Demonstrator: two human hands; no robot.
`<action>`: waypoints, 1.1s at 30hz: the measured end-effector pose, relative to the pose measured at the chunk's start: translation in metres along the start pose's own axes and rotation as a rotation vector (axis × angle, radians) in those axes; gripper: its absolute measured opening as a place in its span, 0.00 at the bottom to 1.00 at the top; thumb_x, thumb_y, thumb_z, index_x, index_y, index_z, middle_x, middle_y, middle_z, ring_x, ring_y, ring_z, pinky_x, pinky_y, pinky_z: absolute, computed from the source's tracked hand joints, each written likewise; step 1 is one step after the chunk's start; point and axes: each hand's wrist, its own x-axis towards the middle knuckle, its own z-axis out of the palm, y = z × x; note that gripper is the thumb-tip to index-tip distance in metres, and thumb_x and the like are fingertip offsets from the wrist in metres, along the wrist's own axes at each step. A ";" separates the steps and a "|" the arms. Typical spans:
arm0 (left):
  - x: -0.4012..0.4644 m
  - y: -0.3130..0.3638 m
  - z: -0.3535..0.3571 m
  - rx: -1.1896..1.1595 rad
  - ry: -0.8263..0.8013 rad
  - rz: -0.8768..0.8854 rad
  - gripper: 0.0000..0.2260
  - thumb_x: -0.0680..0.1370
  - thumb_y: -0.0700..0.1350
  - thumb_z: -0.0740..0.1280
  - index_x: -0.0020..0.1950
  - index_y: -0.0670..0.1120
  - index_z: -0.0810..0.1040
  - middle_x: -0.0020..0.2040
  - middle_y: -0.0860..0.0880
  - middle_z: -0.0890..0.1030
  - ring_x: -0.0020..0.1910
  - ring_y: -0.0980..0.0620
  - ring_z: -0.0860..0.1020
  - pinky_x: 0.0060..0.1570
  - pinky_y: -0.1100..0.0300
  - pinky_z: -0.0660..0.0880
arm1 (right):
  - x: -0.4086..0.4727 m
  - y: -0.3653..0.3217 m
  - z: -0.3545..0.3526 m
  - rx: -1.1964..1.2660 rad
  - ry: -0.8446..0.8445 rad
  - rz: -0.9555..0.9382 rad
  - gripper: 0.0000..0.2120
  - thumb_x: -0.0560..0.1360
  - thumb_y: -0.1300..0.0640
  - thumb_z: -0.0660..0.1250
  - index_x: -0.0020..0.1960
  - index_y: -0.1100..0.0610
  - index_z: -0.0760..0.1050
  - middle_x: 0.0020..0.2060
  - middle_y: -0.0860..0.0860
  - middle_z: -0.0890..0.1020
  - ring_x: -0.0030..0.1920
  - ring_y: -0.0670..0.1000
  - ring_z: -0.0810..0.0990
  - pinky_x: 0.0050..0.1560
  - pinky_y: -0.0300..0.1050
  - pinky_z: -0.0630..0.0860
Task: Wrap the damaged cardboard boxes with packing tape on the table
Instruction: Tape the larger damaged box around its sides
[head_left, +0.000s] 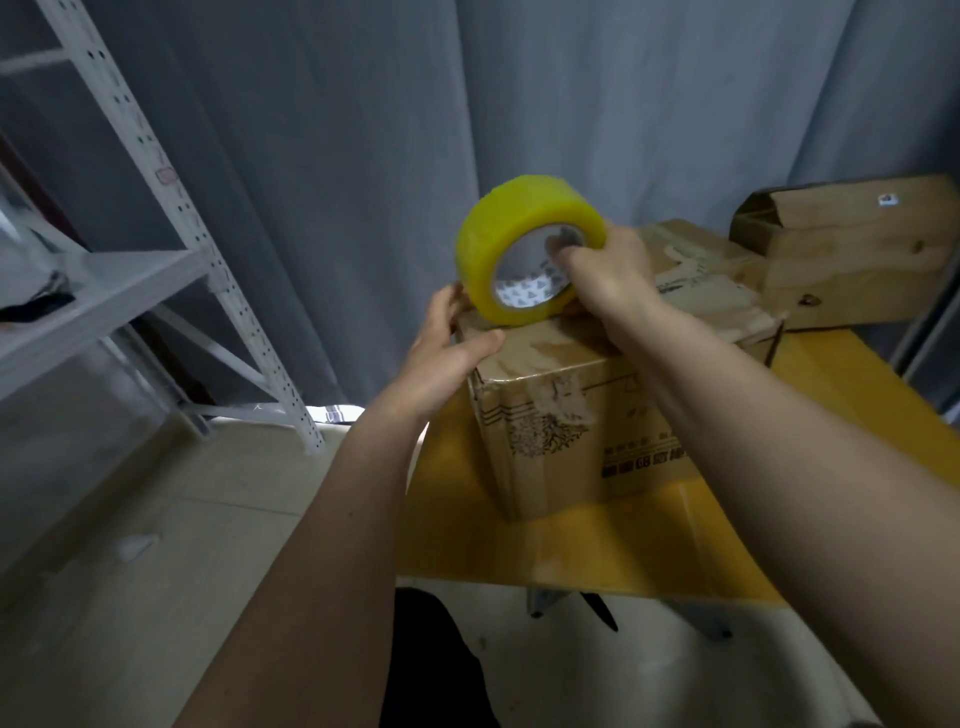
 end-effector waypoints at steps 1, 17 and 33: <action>0.000 0.000 0.000 0.016 -0.004 0.006 0.35 0.71 0.51 0.70 0.75 0.53 0.59 0.71 0.55 0.70 0.70 0.52 0.68 0.70 0.46 0.66 | 0.003 0.001 -0.005 0.042 0.011 0.029 0.12 0.73 0.52 0.67 0.51 0.58 0.79 0.49 0.59 0.82 0.51 0.63 0.80 0.52 0.58 0.79; 0.002 0.003 0.001 0.180 -0.033 -0.026 0.26 0.81 0.46 0.63 0.78 0.55 0.59 0.73 0.56 0.65 0.73 0.51 0.63 0.73 0.47 0.61 | 0.018 0.013 -0.049 -0.123 0.086 0.040 0.20 0.76 0.44 0.66 0.59 0.58 0.74 0.55 0.58 0.79 0.55 0.61 0.78 0.56 0.60 0.76; 0.015 0.048 0.053 0.786 -0.016 -0.038 0.38 0.77 0.60 0.65 0.79 0.53 0.46 0.74 0.48 0.69 0.71 0.42 0.69 0.69 0.46 0.65 | 0.013 0.019 -0.043 0.003 0.051 0.110 0.09 0.75 0.47 0.69 0.44 0.53 0.78 0.40 0.54 0.81 0.39 0.57 0.80 0.44 0.51 0.77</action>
